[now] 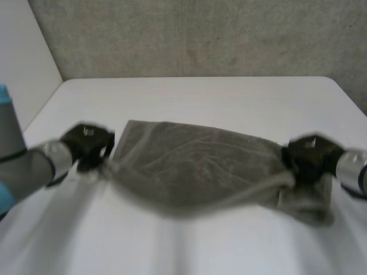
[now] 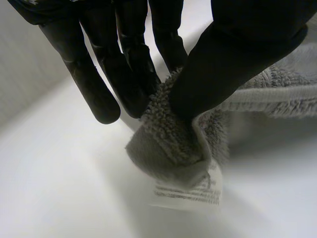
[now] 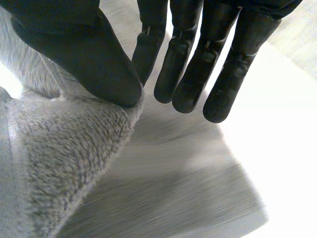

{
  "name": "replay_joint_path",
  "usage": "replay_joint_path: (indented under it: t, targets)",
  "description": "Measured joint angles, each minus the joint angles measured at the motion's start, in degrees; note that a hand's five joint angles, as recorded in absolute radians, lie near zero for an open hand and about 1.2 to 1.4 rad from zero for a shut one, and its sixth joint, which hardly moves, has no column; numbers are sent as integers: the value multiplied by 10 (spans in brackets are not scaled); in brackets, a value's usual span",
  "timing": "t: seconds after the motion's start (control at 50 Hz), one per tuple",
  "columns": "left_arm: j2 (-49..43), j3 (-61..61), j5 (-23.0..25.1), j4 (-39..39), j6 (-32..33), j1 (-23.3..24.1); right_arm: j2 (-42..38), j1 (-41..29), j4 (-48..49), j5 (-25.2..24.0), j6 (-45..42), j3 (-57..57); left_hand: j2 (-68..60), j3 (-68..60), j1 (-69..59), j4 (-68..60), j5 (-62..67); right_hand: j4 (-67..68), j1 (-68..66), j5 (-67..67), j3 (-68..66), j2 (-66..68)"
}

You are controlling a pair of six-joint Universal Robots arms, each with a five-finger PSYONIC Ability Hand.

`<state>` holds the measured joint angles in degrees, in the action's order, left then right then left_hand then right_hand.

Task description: Fold the towel.

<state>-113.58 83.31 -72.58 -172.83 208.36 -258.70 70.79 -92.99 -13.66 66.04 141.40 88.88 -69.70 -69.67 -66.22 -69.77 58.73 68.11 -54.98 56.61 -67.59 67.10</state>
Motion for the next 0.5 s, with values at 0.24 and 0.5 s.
replay_joint_path:
  t: [0.24, 0.5]
  targets:
    - [-62, -398, -80, -161, -89, 55, 6, -56, 292, 126, 77, -244, 0, 0, 0, 0, 0, 3, 0, 0, -3, 0]
    - [-49, -308, -108, -241, -211, 44, 15, -51, 240, 36, 100, -199, 0, 0, 0, 0, 0, 3, 0, 0, -3, 0]
